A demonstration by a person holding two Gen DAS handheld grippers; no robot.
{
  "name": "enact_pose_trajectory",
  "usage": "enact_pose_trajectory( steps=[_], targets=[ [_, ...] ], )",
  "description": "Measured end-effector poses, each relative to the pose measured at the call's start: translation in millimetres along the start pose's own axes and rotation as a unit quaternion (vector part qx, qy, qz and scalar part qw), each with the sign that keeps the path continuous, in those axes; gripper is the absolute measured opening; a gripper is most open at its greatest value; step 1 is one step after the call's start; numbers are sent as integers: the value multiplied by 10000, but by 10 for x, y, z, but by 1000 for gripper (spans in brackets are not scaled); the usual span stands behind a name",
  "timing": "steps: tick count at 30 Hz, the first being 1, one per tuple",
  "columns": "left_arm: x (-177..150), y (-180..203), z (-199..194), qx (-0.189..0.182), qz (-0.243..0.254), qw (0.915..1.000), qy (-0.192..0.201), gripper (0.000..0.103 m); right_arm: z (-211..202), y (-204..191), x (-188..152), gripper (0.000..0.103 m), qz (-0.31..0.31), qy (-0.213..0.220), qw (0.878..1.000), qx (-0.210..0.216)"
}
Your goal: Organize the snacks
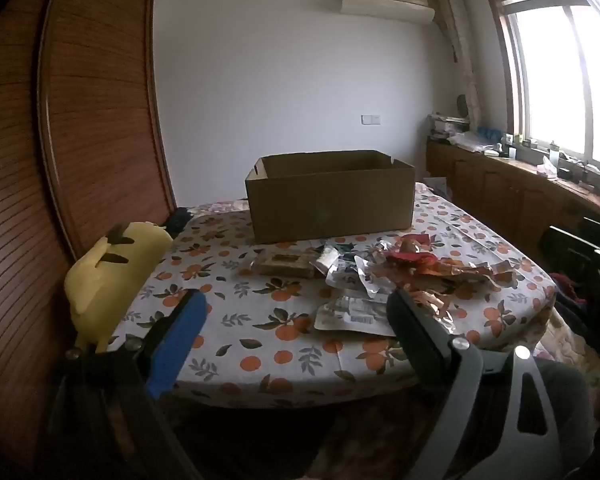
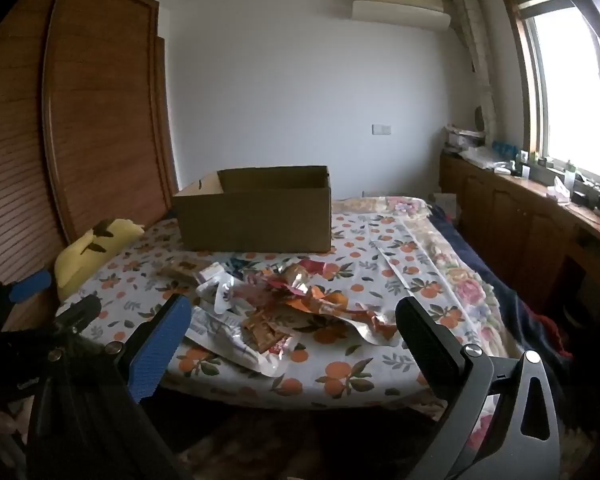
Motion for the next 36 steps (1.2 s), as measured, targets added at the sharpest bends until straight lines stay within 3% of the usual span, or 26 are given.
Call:
enact_pose_trajectory(
  steps=[36],
  targets=[
    [101,-119,-104,196,-50,9996,174,92,-13,25,11,103,-62,-22,10000,-54]
  ],
)
Point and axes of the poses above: each gripper's, at about its wrist camera, not at the fingertips, and z roughly the way its jaws point, y to its right, x to its top, the point moved 4 cm from there along z, roughly the way its jaws point, and after that the axes turned 13 degrees about z, right-handed, at the moved point
